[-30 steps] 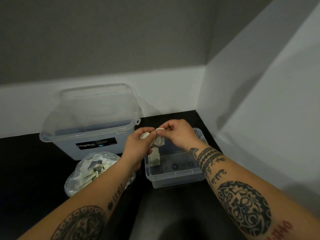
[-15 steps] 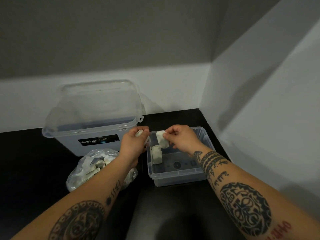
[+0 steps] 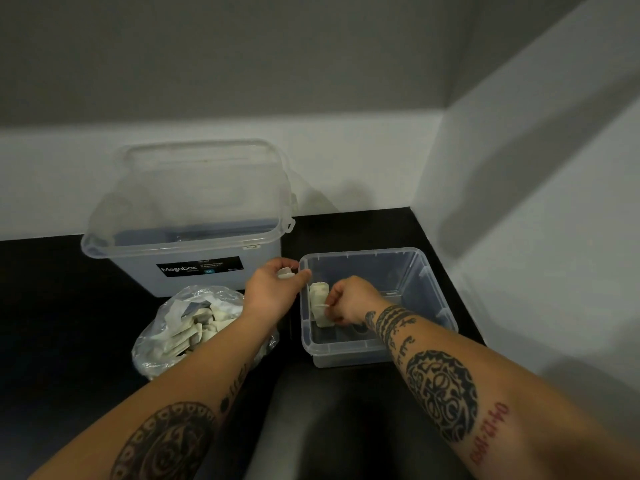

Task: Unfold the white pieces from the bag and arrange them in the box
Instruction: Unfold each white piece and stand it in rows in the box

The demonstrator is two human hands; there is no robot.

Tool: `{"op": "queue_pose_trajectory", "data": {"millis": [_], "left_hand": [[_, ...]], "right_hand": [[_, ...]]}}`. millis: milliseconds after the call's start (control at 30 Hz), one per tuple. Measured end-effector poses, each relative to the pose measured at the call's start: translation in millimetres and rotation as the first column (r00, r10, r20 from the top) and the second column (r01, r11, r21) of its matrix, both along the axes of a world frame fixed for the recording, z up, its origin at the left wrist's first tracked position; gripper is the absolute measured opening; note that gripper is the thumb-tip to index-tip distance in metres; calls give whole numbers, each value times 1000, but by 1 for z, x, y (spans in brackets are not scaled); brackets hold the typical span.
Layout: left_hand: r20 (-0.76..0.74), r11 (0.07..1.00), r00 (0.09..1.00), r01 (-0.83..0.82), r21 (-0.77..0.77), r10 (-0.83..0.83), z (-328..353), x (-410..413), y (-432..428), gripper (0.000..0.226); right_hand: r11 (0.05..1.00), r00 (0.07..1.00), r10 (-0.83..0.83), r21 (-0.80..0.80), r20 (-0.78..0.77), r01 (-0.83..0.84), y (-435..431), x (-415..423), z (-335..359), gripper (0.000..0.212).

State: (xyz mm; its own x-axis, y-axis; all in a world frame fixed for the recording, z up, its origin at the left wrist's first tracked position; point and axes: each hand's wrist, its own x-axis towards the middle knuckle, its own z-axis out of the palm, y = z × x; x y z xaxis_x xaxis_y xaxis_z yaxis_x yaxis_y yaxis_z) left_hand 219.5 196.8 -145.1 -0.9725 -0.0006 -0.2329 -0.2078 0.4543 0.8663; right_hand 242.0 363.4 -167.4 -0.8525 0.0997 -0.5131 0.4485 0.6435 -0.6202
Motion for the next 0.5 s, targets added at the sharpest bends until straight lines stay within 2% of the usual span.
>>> {"op": "queue_pose_trajectory", "data": {"millis": [133,367,500], "left_hand": [[17,1000,1000,7,15,-8,0,-2,0,21],[51,999,999,-5,33,3,4,-7,2,17],[46,999,999,0,42,-2,7,-7,3,23]], "right_hand": [[999,1000,-29,41,-5,29,-3,-10,-4,16],[995,995,-95,20,17,94,-2,-14,-5,14],[997,997,-75,36,18,74,-2,-12,0,21]]}}
